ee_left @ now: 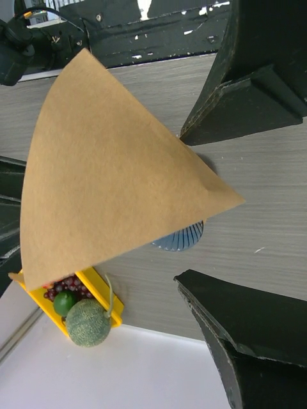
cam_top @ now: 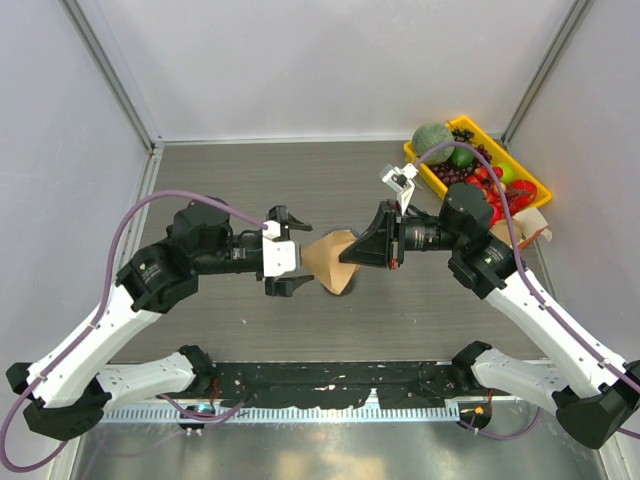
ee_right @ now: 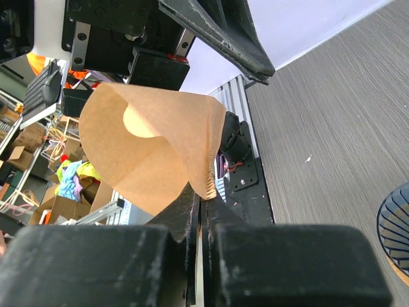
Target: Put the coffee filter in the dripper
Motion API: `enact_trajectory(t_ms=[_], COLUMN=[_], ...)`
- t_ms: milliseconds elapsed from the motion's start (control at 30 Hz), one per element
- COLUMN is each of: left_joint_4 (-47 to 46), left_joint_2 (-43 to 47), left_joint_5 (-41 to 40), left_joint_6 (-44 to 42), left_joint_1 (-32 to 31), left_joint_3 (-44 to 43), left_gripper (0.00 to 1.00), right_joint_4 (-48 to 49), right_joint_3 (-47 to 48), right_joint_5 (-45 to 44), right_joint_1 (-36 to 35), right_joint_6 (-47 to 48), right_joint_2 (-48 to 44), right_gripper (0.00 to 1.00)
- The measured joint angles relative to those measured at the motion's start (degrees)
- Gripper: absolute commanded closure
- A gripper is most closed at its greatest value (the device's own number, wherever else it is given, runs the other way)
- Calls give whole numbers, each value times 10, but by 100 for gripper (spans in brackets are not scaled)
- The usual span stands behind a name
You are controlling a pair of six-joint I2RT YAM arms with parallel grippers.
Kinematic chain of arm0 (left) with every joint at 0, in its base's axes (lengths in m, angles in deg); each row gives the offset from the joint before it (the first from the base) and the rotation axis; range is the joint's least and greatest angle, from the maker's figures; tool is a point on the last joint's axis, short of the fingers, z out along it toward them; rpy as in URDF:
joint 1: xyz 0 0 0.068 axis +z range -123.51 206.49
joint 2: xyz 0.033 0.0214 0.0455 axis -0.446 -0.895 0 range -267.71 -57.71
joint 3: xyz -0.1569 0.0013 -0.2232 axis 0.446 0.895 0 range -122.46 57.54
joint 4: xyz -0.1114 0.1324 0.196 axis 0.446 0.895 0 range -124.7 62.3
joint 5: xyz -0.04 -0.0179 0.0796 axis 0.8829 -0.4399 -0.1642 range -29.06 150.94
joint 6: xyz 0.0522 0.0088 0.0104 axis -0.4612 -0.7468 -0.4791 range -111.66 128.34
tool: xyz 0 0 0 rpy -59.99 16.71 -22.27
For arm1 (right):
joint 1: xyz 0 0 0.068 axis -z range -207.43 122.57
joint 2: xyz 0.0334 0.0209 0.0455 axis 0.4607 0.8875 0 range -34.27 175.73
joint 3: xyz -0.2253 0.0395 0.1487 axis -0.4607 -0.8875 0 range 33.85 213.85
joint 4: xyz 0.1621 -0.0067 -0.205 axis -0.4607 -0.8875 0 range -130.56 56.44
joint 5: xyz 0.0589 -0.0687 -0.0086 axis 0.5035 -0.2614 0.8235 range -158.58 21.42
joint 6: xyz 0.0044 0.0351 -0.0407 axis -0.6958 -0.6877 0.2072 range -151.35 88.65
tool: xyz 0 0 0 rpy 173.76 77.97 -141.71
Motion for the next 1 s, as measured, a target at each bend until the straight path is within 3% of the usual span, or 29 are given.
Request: enact_trajectory(t_ms=[267, 567, 767, 833, 867, 933, 967, 1000], left_joint_4=[4, 5, 5, 5, 4, 4, 4, 4], left_joint_2=[-1, -1, -1, -1, -1, -1, -1, -1], left_joint_5=[8, 17, 23, 25, 26, 27, 27, 27], left_joint_6=[5, 6, 14, 21, 23, 26, 28, 31], left_joint_1=[0, 0, 0, 0, 0, 0, 0, 0], left_joint_3=[0, 0, 0, 0, 0, 0, 1, 1], left_gripper=[41, 53, 80, 84, 85, 92, 96, 99], right_joint_4=[0, -15, -24, -30, -35, -45, -52, -60], right_joint_3=[0, 0, 0, 1, 3, 8, 12, 17], right_joint_5=[-2, -5, -5, -5, -5, -5, -5, -4], right_joint_1=[0, 0, 0, 0, 0, 0, 0, 0], right_joint_6=[3, 27, 45, 56, 62, 74, 81, 94], right_joint_2=[2, 8, 11, 11, 11, 11, 11, 12], right_gripper=[95, 95, 95, 93, 86, 61, 43, 38])
